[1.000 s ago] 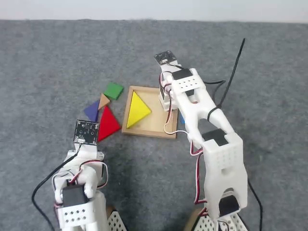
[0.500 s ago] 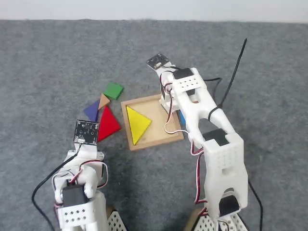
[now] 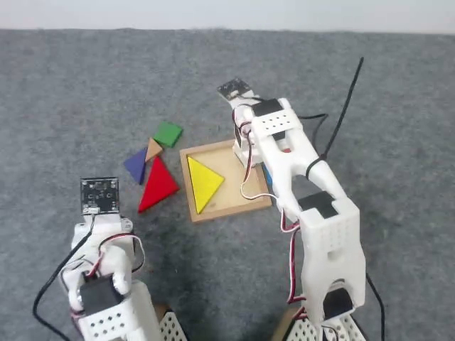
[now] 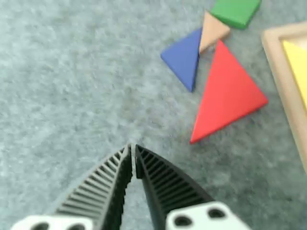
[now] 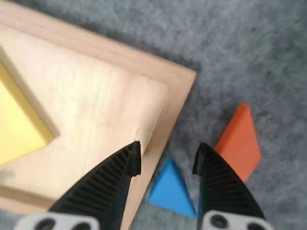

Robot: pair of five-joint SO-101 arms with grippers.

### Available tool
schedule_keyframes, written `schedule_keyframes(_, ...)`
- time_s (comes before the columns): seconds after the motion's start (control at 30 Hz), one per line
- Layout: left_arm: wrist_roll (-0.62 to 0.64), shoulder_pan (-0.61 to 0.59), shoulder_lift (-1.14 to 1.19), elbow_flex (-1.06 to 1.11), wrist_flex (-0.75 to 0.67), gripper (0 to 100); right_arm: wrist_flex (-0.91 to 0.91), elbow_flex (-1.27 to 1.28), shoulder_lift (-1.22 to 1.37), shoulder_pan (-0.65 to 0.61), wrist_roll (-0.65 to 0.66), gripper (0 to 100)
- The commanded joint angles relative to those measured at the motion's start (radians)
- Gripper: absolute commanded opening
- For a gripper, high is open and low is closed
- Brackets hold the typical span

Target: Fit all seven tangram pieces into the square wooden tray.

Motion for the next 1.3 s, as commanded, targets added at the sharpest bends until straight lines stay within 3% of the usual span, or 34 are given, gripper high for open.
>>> schedule_keyframes(0.0, -0.06, -0.018, -0.025, -0.062, -0.04, 8, 0.03, -0.048, -0.147, -0.007, -0.014, 17.3)
schedule_keyframes(0.17, -0.074, -0.018, -0.025, -0.087, -0.018, 22, 0.104, -0.046, -0.302, -0.01, -0.066, 17.3)
schedule_keyframes(0.3, -0.127, -0.018, -0.025, -0.081, -0.104, 23, 0.217, -0.023, -0.498, -0.005, -0.117, 17.3)
schedule_keyframes(0.43, -0.141, -0.018, -0.023, -0.088, -0.106, 23, 0.229, 0.173, -0.734, -0.012, -0.115, 17.3)
schedule_keyframes(0.57, -0.141, -0.018, -0.023, -0.148, -0.002, 23, 0.007, 0.574, -0.952, -0.004, -0.115, 17.3)
schedule_keyframes(0.73, -0.13, -0.017, -0.021, -0.157, -0.032, 23, -0.467, 1.094, -1.162, -0.01, -0.118, 17.0)
schedule_keyframes(0.8, -0.135, 0.006, -0.006, -0.157, -0.04, 23, -0.568, 1.198, -1.208, -0.013, -0.12, 13.6)
schedule_keyframes(0.97, -0.106, 0.176, 0.212, -0.223, -0.049, 23, -0.596, 1.227, -1.221, -0.042, -0.12, 0.5)
schedule_keyframes(1.1, -0.058, 0.281, 0.454, -0.332, -0.089, 23, -0.61, 1.25, -1.204, -0.045, -0.169, 1.6)
schedule_keyframes(1.27, -0.02, 0.308, 0.721, -0.446, -0.175, 23, -0.615, 1.252, -1.171, -0.085, -0.178, 1.6)
